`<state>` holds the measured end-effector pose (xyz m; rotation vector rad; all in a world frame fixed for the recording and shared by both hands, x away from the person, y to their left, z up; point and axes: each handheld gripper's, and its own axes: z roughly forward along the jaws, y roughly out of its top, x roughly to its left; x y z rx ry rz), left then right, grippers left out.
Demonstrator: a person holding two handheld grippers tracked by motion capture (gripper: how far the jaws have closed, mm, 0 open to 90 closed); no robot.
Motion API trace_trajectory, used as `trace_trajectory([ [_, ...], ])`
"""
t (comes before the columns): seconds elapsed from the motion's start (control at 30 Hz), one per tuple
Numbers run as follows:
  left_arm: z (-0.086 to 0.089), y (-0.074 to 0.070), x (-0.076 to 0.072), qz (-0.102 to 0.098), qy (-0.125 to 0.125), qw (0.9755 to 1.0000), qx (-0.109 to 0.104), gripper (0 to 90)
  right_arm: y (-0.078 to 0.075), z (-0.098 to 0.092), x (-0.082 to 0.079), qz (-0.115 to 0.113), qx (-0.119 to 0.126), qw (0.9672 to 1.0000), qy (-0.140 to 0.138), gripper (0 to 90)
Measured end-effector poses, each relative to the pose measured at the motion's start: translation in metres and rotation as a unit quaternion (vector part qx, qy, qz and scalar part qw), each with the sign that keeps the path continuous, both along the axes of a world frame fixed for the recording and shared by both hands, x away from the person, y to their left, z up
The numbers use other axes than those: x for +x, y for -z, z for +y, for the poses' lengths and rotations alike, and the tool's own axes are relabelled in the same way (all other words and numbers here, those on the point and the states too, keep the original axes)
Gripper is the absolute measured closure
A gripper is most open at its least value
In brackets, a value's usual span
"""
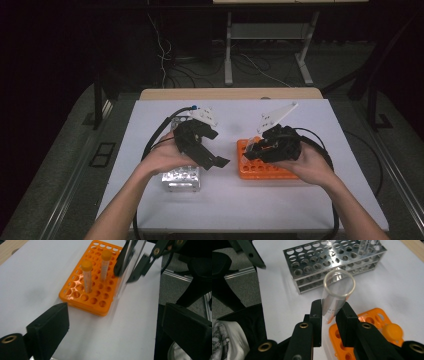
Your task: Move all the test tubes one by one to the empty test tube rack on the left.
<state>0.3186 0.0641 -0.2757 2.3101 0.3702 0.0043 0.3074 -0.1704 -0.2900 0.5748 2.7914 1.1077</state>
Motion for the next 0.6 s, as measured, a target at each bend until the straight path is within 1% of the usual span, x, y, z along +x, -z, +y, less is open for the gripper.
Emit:
trace_trajectory([
  [0.2,-0.009,-0.001,-0.002,-0.003,0.018,0.9998,-0.004,15.1,0.01,0.012,-0.002,0.004,0.0,0.9998,-0.018,75.1],
  [0.3,-0.014,-0.001,-0.002,-0.007,0.025,0.9996,-0.004,21.3,0.014,0.017,-0.003,0.008,-0.002,0.9997,-0.024,75.0],
  [0.47,-0.017,-0.001,-0.002,-0.01,0.039,0.9992,-0.008,38.8,0.018,0.024,-0.004,0.012,-0.003,0.9993,-0.035,75.1],
  [0.5,-0.018,0.0,-0.002,-0.01,0.041,0.9991,-0.008,43.1,0.019,0.025,-0.005,0.013,-0.002,0.9993,-0.036,75.0],
  [0.6,-0.02,0.001,-0.002,-0.011,0.05,0.9987,-0.006,52.5,0.019,0.028,-0.006,0.017,0.001,0.9991,-0.039,75.0],
])
